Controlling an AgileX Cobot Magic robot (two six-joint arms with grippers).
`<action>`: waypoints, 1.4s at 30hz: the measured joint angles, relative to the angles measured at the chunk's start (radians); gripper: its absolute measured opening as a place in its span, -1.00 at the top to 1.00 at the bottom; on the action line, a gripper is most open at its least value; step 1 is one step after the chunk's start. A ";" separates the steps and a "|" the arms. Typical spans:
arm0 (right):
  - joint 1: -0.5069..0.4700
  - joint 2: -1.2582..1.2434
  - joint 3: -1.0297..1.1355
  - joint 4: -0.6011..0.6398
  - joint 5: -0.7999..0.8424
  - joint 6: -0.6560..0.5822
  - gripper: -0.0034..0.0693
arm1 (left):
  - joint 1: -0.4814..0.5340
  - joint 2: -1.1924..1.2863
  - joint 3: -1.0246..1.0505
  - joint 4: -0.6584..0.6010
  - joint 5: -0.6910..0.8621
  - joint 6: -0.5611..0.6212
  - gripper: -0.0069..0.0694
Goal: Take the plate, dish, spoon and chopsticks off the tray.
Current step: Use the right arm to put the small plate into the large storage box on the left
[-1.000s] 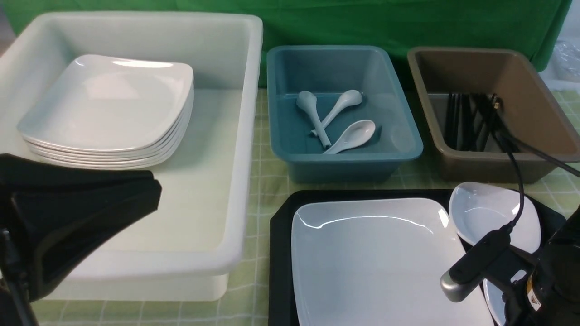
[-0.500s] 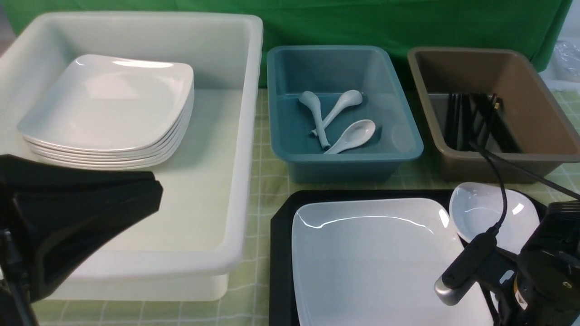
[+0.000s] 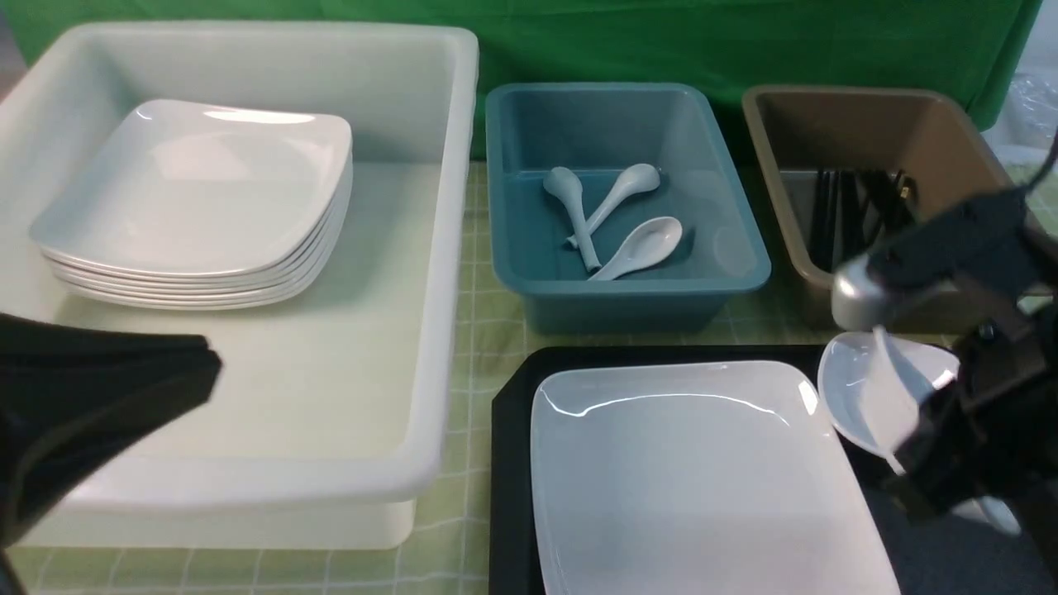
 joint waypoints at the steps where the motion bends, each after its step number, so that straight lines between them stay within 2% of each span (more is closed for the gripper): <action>1: 0.072 0.017 -0.098 0.003 -0.009 -0.004 0.72 | 0.000 -0.026 -0.033 0.074 0.074 -0.073 0.81; 3: 0.211 0.092 -0.263 0.005 -0.053 -0.049 0.72 | 0.000 -0.089 -0.077 0.166 0.173 -0.135 0.81; 5: 0.266 0.138 -0.331 0.005 -0.082 -0.082 0.72 | 0.000 -0.120 -0.096 0.187 0.216 -0.155 0.81; 6: 0.336 0.231 -0.438 0.014 -0.131 -0.143 0.72 | 0.000 -0.166 -0.109 0.209 0.262 -0.177 0.81; 8: 0.375 0.311 -0.521 0.020 -0.150 -0.191 0.72 | 0.000 -0.201 -0.112 0.213 0.288 -0.188 0.81; 10: 0.421 0.503 -0.700 0.030 -0.158 -0.270 0.72 | 0.000 -0.247 -0.113 0.212 0.345 -0.201 0.81; 14: 0.428 0.781 -0.949 0.030 -0.104 -0.340 0.72 | 0.000 -0.273 -0.113 0.200 0.369 -0.202 0.81; 20: 0.396 1.034 -1.176 0.028 -0.004 -0.391 0.72 | 0.000 -0.273 -0.112 0.160 0.371 -0.195 0.81; 27: 0.365 1.153 -1.229 0.021 0.003 -0.498 0.72 | 0.000 -0.273 -0.112 0.124 0.371 -0.162 0.81; 32: 0.357 1.170 -1.230 0.031 0.010 -0.503 0.66 | 0.000 -0.273 -0.112 0.123 0.370 -0.150 0.81; 34: 0.357 1.170 -1.231 0.032 0.018 -0.503 0.41 | 0.000 -0.273 -0.112 0.114 0.369 -0.149 0.81; 35: 0.357 1.170 -1.231 0.033 0.021 -0.503 0.39 | 0.000 -0.273 -0.112 0.114 0.369 -0.149 0.81; 36: 0.357 1.170 -1.232 0.033 0.032 -0.504 0.20 | 0.000 -0.273 -0.112 0.112 0.368 -0.148 0.81; 38: 0.357 1.170 -1.233 0.034 0.065 -0.499 0.04 | 0.000 -0.273 -0.112 0.112 0.366 -0.148 0.81; 42: 0.359 1.148 -1.235 0.044 0.108 -0.498 -0.09 | 0.000 -0.273 -0.111 0.108 0.352 -0.148 0.81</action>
